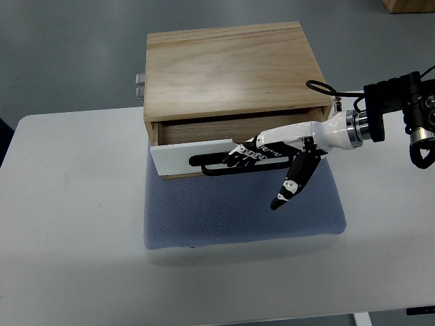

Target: Open wood drawer with right hand

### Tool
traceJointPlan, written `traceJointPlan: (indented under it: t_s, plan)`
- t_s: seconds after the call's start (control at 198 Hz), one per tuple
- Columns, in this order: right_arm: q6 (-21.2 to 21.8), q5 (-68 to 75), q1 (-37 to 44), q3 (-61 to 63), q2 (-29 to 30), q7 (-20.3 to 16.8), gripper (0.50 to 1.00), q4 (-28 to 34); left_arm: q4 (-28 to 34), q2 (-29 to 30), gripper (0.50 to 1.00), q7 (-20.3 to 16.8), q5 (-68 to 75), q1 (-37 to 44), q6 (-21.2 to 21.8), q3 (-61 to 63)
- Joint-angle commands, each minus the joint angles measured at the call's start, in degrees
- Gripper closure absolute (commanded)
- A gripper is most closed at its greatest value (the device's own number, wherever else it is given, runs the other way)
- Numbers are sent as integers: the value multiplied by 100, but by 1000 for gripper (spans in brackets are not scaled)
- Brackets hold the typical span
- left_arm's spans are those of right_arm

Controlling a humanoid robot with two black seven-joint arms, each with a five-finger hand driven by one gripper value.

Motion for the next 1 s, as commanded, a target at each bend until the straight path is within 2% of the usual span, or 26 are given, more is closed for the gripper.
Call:
traceJointPlan:
  t_s: [0.0,0.995]
  plan:
    - [0,0,-16,-4,-21,2,562,27,0,0,500,0,0,-4,-3,2]
    - [0,202,-24,-57,-460,29,562,502,0,0,500,0,0,-4,5,2]
